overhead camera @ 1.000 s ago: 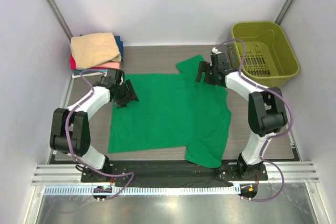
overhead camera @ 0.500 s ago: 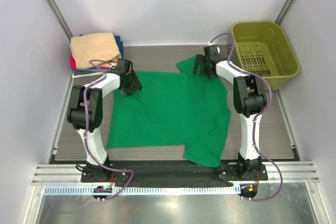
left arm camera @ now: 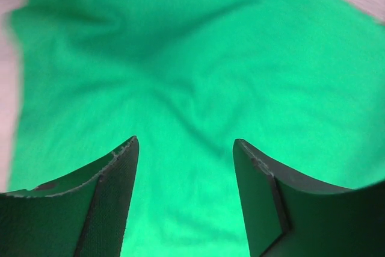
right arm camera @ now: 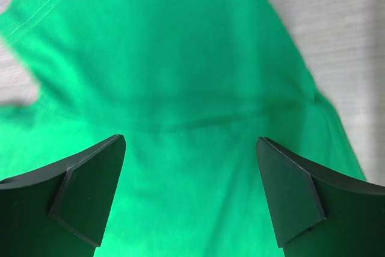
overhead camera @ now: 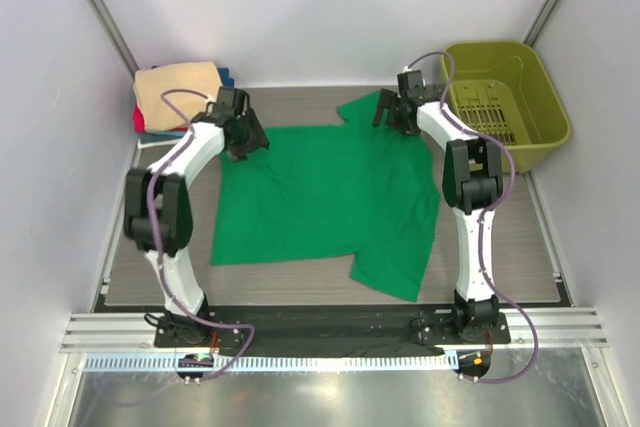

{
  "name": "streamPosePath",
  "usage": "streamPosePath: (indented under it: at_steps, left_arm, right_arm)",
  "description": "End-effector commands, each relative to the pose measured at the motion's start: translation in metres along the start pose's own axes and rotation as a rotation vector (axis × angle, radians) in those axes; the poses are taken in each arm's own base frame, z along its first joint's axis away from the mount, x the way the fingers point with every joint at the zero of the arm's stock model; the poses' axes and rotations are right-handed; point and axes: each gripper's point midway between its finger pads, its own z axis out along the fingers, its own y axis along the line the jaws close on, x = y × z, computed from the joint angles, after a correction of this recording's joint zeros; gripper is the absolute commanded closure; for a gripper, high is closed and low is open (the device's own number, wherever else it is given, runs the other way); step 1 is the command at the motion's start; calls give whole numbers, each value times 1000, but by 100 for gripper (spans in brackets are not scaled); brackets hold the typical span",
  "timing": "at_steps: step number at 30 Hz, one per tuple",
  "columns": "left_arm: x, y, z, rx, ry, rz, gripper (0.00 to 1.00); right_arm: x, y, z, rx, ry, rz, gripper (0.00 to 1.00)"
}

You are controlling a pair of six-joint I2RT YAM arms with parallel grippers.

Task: Fold and stack the t-shirts
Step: Flatten the tshirt out, then fold the tshirt

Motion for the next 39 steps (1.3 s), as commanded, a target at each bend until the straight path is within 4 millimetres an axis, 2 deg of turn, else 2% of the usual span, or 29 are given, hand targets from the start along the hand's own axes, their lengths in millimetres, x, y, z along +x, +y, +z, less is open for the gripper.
streamPosePath:
  at_steps: [1, 2, 4, 5, 7, 8, 9, 10, 11, 12, 13, 14, 15, 16, 17, 18, 19, 20, 23, 25, 26, 28, 29, 33, 39]
  left_arm:
    - [-13, -3, -86, 27, -123, 31, 34]
    - [-11, 14, -110, -23, -184, -4, 32]
    - [5, 39, -129, -80, -210, -38, 29]
    - [23, 61, -141, -109, -230, -68, 25]
    - [42, 79, -156, -113, -256, -90, 20]
    - [61, 96, -163, -119, -270, -129, 13]
    - [73, 105, -166, -130, -259, -148, 6]
    - [83, 110, -167, -124, -251, -166, 5]
    - [92, 113, -170, -114, -243, -182, 5]
    - [109, 125, -172, -131, -226, -228, 6]
    - [117, 132, -174, -145, -223, -255, 7]
    - [124, 137, -174, -144, -220, -274, 8]
    - [141, 149, -175, -156, -209, -305, 8]
    - [148, 150, -176, -144, -205, -347, 9]
    - [154, 153, -176, -138, -202, -365, 12]
    - [160, 155, -177, -134, -201, -383, 12]
    - [157, 154, -183, -114, -248, -405, 15]
    - [158, 154, -186, -114, -252, -415, 17]
    - [168, 163, -183, -168, -227, -437, 18]
    - [180, 164, -172, -190, -172, -446, 18]
    - [194, 172, -158, -232, -129, -457, 18]
    - [197, 170, -146, -221, -124, -471, 19]
    - [192, 182, -134, -261, -184, -476, 20]
    - [189, 189, -127, -302, -200, -453, 21]
    - [196, 202, -106, -356, -188, -448, 23]
  right_arm:
    - [-44, 31, -75, -103, -102, -20, 4]
    - [-50, 34, -98, -116, -128, -15, 4]
    - [-56, 33, -124, -104, -167, -2, 4]
    - [-57, 28, -148, -77, -202, 6, 4]
    - [-55, 21, -178, -39, -250, 29, 4]
    - [-46, 15, -204, -20, -288, 46, 3]
    - [-38, 11, -215, -9, -300, 57, 3]
    - [-29, 8, -224, -4, -307, 67, 3]
    - [-10, 0, -245, -9, -317, 83, 3]
    - [2, -2, -253, -24, -310, 114, 3]
    - [13, -6, -264, -36, -316, 135, 4]
    - [47, -19, -258, -17, -268, 145, 4]
    - [51, -18, -285, -69, -317, 185, 4]
    - [63, -21, -289, -82, -315, 204, 4]
    - [92, -32, -283, -68, -269, 214, 4]
    - [102, -32, -289, -87, -261, 233, 4]
    - [107, -34, -302, -110, -282, 262, 4]
    - [126, -42, -300, -85, -243, 270, 5]
    - [145, -57, -310, -38, -217, 300, 5]
    - [150, -61, -312, -18, -204, 299, 5]
    - [155, -64, -312, -4, -186, 297, 5]
    - [157, -65, -311, 3, -179, 293, 4]
    - [161, -65, -310, -3, -165, 282, 4]
    - [166, -64, -309, -11, -148, 266, 4]
    - [180, -66, -302, -9, -108, 266, 4]
